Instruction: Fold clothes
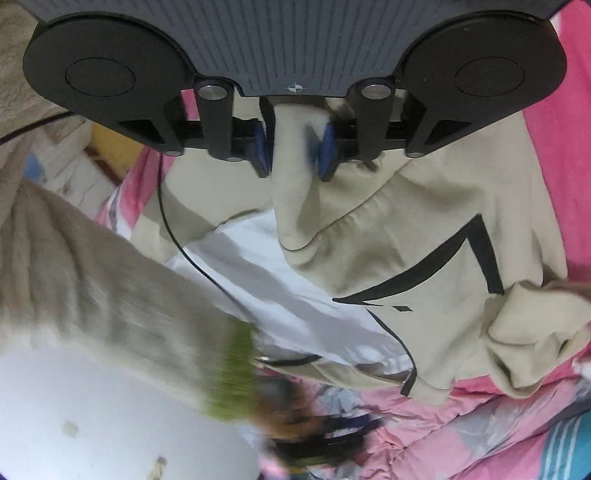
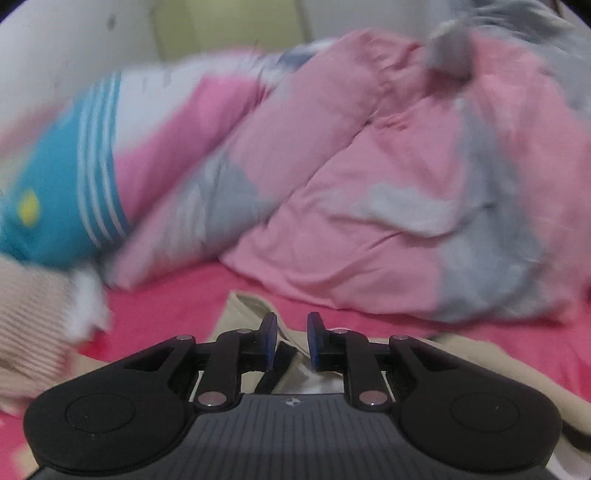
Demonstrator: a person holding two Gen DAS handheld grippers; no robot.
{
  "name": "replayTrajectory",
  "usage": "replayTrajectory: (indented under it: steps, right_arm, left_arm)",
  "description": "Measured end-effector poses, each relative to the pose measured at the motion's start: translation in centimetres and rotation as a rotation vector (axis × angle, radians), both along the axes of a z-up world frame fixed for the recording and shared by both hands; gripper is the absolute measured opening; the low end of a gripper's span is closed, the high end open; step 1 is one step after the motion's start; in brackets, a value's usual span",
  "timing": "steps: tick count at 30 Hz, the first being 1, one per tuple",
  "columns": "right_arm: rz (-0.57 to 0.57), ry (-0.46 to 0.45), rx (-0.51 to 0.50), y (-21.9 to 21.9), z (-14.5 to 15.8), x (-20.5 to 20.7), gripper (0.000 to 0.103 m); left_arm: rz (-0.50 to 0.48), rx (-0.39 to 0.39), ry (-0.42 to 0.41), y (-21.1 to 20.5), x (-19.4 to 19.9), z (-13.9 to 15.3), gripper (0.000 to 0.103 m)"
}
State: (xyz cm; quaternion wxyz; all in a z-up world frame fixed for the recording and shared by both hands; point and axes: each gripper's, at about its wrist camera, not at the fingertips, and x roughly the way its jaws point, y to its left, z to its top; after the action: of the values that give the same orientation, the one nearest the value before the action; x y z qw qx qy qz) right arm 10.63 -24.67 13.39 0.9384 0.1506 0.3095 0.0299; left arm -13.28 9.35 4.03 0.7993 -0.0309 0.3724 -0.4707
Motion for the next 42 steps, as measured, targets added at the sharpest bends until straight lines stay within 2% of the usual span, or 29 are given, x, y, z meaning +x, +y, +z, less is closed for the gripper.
replayTrajectory:
  steps: [2,4,7,11,15,17,18,20,24,27,31,34,36,38,42]
  right_arm:
    - [-0.003,0.0,0.106,-2.7,3.0,-4.1,0.019]
    - [0.0,0.0,0.29,-5.4,5.4,-8.8,0.019]
    - [0.026,0.022,0.361,-5.5,6.5,-14.5,0.019]
    - [0.061,0.052,0.438,-5.3,7.8,-22.0,0.021]
    - [0.105,0.23,0.556,-0.6,0.2,-24.0,0.022]
    - [0.127,0.323,0.615,1.9,-3.8,-24.9,0.022]
    - [0.138,0.37,0.645,3.1,-5.7,-25.4,0.022]
    - [0.118,0.393,0.713,4.4,-8.5,-25.6,0.022]
    - [0.069,0.414,0.685,6.2,-10.3,-26.0,0.022]
    - [0.035,0.416,0.748,6.3,-11.5,-27.4,0.022]
    - [-0.014,0.409,0.831,6.2,-12.8,-29.4,0.021]
    - [-0.044,0.397,0.856,5.7,-13.0,-30.7,0.021]
    - [-0.041,0.399,0.842,5.8,-12.7,-30.9,0.024]
    - [-0.034,0.392,0.849,5.9,-12.4,-31.0,0.037]
    - [-0.022,0.404,0.802,6.5,-12.1,-30.1,0.04]
  left_arm:
    - [0.05,-0.048,0.019,0.6,-0.2,0.1,0.046]
    - [0.088,-0.112,0.061,1.2,-0.2,0.1,0.061]
    - [0.112,-0.183,0.114,1.6,-0.5,0.2,0.069]
    - [0.111,-0.222,0.124,1.3,-0.9,0.9,0.07]
    - [0.143,-0.298,0.106,2.7,-2.1,1.5,0.078]
    - [0.177,-0.311,0.085,3.7,-2.8,1.6,0.08]
    - [0.204,-0.296,0.072,4.2,-3.1,1.7,0.08]
    - [0.263,-0.246,0.039,5.1,-3.8,1.8,0.08]
    - [0.35,-0.151,-0.048,7.4,-5.3,1.8,0.08]
    - [0.372,-0.081,-0.118,8.1,-6.5,1.5,0.08]
    - [0.343,0.039,-0.239,7.2,-8.8,0.8,0.08]
    - [0.307,0.072,-0.275,6.2,-9.5,0.4,0.08]
    - [0.289,0.096,-0.319,5.2,-9.4,0.3,0.08]
    - [0.261,0.146,-0.395,3.7,-9.1,0.2,0.08]
    - [0.199,0.258,-0.53,1.0,-8.1,-0.6,0.079]
